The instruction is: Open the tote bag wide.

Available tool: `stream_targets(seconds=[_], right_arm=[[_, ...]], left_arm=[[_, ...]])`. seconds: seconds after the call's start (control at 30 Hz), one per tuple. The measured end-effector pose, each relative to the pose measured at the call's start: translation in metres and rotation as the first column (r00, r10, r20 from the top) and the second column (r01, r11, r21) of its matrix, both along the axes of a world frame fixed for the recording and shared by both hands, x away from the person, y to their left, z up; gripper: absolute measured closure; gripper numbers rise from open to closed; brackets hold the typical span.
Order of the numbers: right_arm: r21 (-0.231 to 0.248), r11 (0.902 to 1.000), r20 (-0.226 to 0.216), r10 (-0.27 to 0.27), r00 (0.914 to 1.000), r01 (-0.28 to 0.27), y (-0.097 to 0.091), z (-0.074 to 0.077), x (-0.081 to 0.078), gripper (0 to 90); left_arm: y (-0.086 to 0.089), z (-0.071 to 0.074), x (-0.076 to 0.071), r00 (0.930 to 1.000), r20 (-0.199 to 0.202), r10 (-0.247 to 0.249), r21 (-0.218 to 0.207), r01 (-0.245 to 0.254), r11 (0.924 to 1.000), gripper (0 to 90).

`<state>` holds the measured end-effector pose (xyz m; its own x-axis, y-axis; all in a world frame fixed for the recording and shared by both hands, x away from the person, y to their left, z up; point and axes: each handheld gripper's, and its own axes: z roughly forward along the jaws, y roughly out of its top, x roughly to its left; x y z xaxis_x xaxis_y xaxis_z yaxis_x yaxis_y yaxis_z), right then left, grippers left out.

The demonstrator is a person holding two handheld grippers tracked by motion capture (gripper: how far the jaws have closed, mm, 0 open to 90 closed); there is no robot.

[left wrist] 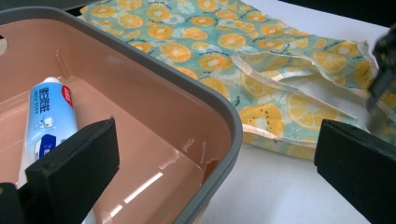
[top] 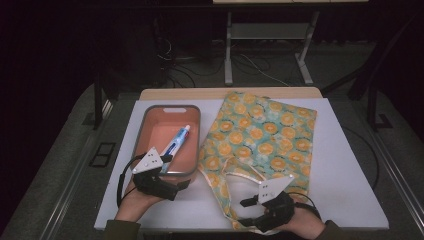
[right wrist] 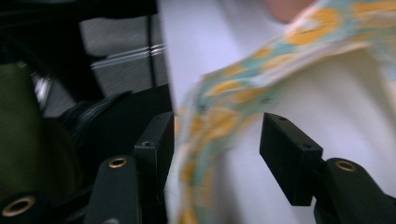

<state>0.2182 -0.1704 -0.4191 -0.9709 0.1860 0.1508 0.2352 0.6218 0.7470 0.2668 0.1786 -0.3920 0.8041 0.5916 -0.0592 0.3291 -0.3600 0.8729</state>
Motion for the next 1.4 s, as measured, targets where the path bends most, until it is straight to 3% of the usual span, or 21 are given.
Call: stream_targets(seconds=[0.17, 0.23, 0.3, 0.33, 0.47, 0.57, 0.63, 0.8, 0.83, 0.87, 0.93, 0.97, 1.13, 1.3, 1.33, 1.37, 1.4], right_arm=[[-0.037, 0.9976, -0.005, 0.057, 0.9983, -0.058, 0.012, -0.007, -0.008, 51.2], [-0.078, 0.9942, 0.006, 0.074, 0.9972, -0.074, 0.017, -0.013, -0.01, 60.9], [-0.087, 0.9937, 0.009, 0.072, 0.9974, -0.071, 0.018, -0.014, -0.009, 65.5], [-0.08, 0.9945, 0.008, 0.068, 0.9976, -0.067, 0.018, -0.013, -0.007, 74.9], [-0.06, 0.9966, 0.01, 0.058, 0.9983, -0.057, 0.014, -0.01, -0.004, 83.9], [-0.03, 0.9981, 0.013, 0.054, 0.9985, -0.053, 0.011, -0.006, -0.002, 85.6], [0.02, 0.9995, 0.019, 0.026, 0.9995, -0.026, 0.005, 0.004, 0.003, 86.4], [0.066, 0.997, 0.064, -0.044, 0.997, 0.04, -0.008, 0.02, 0.019, 87.3], [0.082, 0.9923, 0.077, -0.1, 0.992, 0.093, -0.017, 0.027, 0.03, 87.9], [0.082, 0.9923, 0.077, -0.1, 0.992, 0.093, -0.017, 0.027, 0.03, 87.9], [0.093, 0.9791, 0.097, -0.19, 0.977, 0.181, -0.03, 0.033, 0.047, 88.2], [0.093, 0.9791, 0.097, -0.19, 0.977, 0.181, -0.03, 0.033, 0.047, 88.2], [0.093, 0.9468, 0.107, -0.317, 0.9423, 0.308, -0.054, 0.034, 0.078, 88.3], [0.109, 0.8968, 0.105, -0.439, 0.8922, 0.429, -0.081, 0.036, 0.108, 88.3], [0.118, 0.8759, 0.106, -0.48, 0.8711, 0.468, -0.091, 0.038, 0.12, 88.3], [0.118, 0.8759, 0.106, -0.48, 0.8711, 0.468, -0.091, 0.038, 0.12, 88.3], [0.118, 0.8654, 0.107, -0.499, 0.8603, 0.487, -0.095, 0.039, 0.125, 88.3]], left_arm=[[0.0, 0.0, 0.0, 1.0, 0.001, 0.0, 0.0, 0.0, 1.0, 0.0], [0.0, 0.0, 0.0, 1.0, 0.001, 0.0, 0.001, 0.0, 1.0, 0.0], [0.0, 0.0, 0.0, 1.0, 0.001, 0.0, 0.002, 0.0, 1.0, 0.0], [0.0, 0.0, 0.0, 1.0, 0.0, 0.0, 0.001, 0.0, 1.0, 0.0], [0.0, 0.0, 0.0, 1.0, 0.001, 0.0, 0.0, 0.0, 1.0, 0.0], [0.0, 0.0, 0.0, 1.0, 0.0, 0.0, 0.002, 0.0, 1.0, 0.0], [0.0, 0.0, 0.0, 1.0, 0.001, 0.001, 0.003, -0.001, 1.0, 0.0], [0.0, 0.0, 0.0, 1.0, 0.0, 0.001, 0.004, -0.001, 1.0, 0.0], [0.0, 0.0, 0.0, 1.0, 0.0, 0.002, 0.004, -0.002, 1.0, 0.0], [0.0, 0.0, 0.0, 1.0, 0.0, 0.002, 0.004, -0.002, 1.0, 0.0], [0.0, 0.0, 0.0, 1.0, 0.0, 0.003, 0.002, -0.003, 1.0, 0.0], [0.0, 0.0, 0.0, 1.0, 0.001, 0.003, 0.002, -0.003, 1.0, 0.0], [0.0, 0.0, 0.0, 1.0, 0.0, 0.001, -0.001, -0.001, 1.0, 0.0], [0.0, 0.0, 0.0, 1.0, 0.0, 0.002, -0.004, -0.002, 1.0, 0.0], [0.0, 0.0, 0.0, 1.0, 0.001, 0.001, -0.003, -0.001, 1.0, 0.0], [0.0, 0.0, 0.0, 1.0, 0.0, 0.0, -0.002, 0.0, 1.0, 0.0], [0.0, 0.0, 0.0, 1.0, 0.0, 0.001, -0.004, -0.001, 1.0, 0.0]])
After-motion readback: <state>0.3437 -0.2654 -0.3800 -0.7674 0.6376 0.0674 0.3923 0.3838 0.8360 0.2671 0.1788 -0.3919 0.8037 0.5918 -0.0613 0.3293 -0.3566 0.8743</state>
